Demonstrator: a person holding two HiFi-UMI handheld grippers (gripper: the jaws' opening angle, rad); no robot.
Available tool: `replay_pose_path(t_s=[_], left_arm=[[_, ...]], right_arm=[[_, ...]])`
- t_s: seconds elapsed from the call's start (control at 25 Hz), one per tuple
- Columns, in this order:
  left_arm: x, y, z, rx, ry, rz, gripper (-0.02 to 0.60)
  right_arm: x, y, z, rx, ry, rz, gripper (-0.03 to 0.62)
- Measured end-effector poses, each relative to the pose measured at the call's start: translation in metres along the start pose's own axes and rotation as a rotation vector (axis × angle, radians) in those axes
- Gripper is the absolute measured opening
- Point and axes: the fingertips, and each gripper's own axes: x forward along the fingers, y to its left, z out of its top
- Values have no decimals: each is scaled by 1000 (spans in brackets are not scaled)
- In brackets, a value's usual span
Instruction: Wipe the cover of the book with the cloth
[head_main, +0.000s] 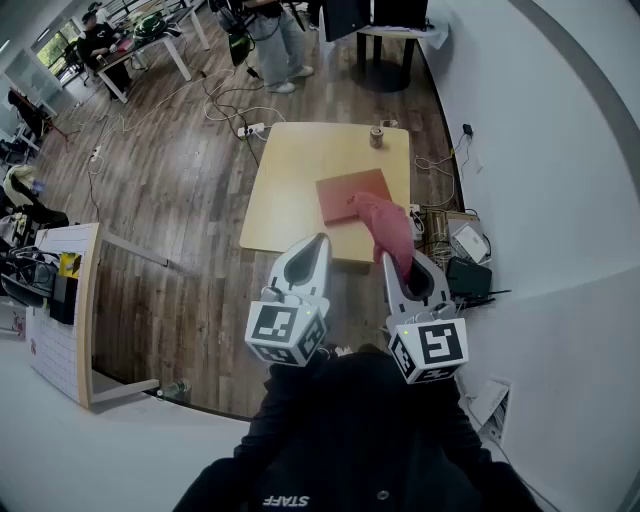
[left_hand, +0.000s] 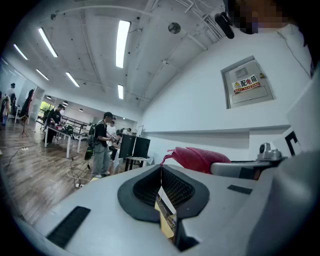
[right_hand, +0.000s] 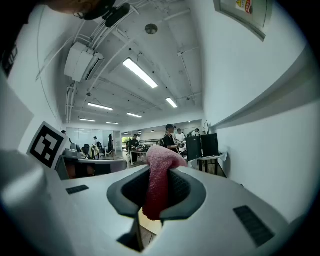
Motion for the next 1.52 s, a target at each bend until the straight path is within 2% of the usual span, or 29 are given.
replay_pose_path(t_s=[0.28,0.52,1.04,1.24,1.52], left_arm=[[1,0,-16,-10,9,-26,35],[-3,15,-39,-41,59,-18,35],[-14,65,-114,-142,222,-24,35],[8,70,-133,-159,266,-35,35],[68,85,-153,-175,324,9,35]], right_arm=[[2,0,-6,38,6,4,72],[8,3,-19,56,31,-9,75],[18,13,-80,70,207,-102,77],[29,2,-95,76,268,-125,77],[76,-43,-113,92,312,-94,77]])
